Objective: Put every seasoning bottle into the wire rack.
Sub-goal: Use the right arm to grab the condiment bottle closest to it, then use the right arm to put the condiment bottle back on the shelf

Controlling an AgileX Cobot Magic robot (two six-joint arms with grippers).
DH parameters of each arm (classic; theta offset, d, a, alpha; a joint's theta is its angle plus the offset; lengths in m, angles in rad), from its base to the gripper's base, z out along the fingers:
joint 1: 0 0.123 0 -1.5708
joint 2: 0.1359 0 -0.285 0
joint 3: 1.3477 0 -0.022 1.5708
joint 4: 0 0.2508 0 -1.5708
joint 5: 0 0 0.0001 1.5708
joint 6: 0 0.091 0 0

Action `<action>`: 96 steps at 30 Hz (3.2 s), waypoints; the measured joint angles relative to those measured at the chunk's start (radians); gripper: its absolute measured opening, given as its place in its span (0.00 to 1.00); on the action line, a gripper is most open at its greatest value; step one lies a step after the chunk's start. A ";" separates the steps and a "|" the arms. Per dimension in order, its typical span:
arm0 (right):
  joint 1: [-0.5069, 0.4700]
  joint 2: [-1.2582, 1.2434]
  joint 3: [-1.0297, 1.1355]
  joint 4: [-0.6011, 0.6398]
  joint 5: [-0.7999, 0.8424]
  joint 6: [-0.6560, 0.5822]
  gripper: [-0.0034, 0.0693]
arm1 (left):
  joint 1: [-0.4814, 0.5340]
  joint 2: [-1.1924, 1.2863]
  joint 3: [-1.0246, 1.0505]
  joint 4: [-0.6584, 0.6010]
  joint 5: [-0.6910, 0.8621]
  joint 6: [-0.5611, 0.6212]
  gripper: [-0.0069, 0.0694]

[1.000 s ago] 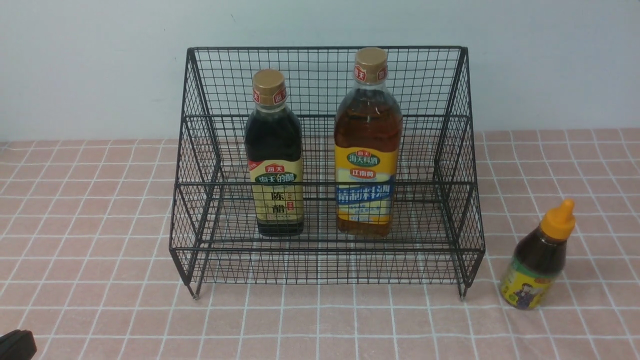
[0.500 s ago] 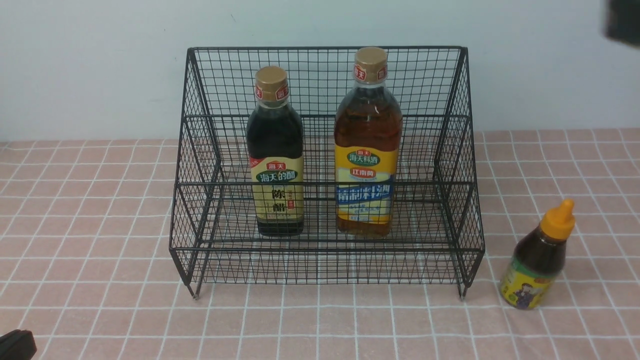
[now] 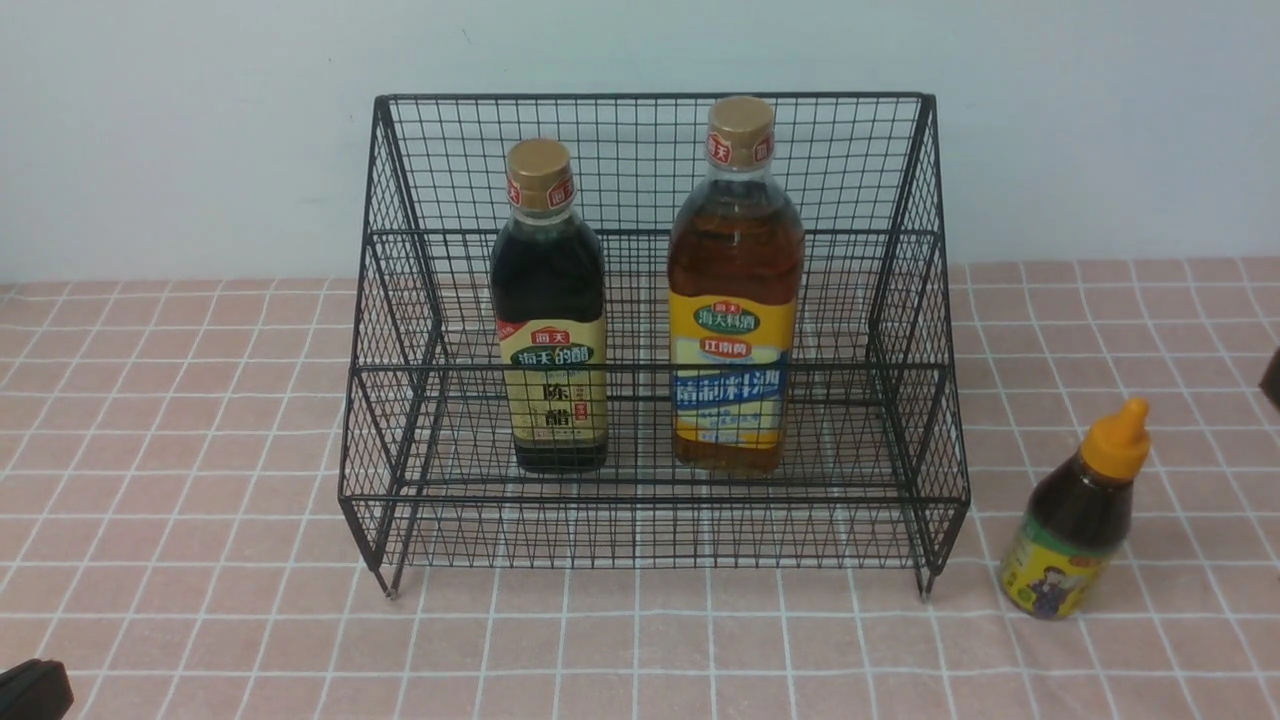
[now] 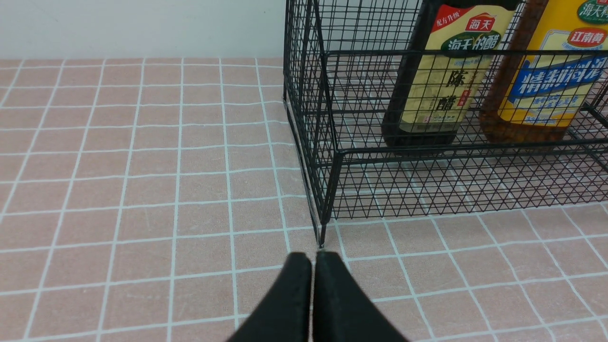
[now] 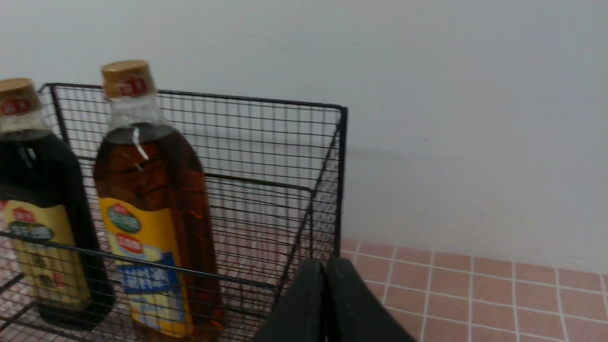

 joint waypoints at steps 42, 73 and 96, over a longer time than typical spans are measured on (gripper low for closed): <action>-0.069 0.492 0.012 0.163 -0.538 -0.223 0.44 | 0.000 0.000 0.000 0.000 0.000 0.000 0.08; 0.213 0.668 -0.235 0.034 -0.553 0.015 0.44 | 0.000 0.000 0.000 0.000 0.000 0.000 0.08; 0.213 0.823 -0.243 0.059 -0.479 -0.032 0.44 | 0.000 0.000 0.000 0.000 0.000 0.000 0.08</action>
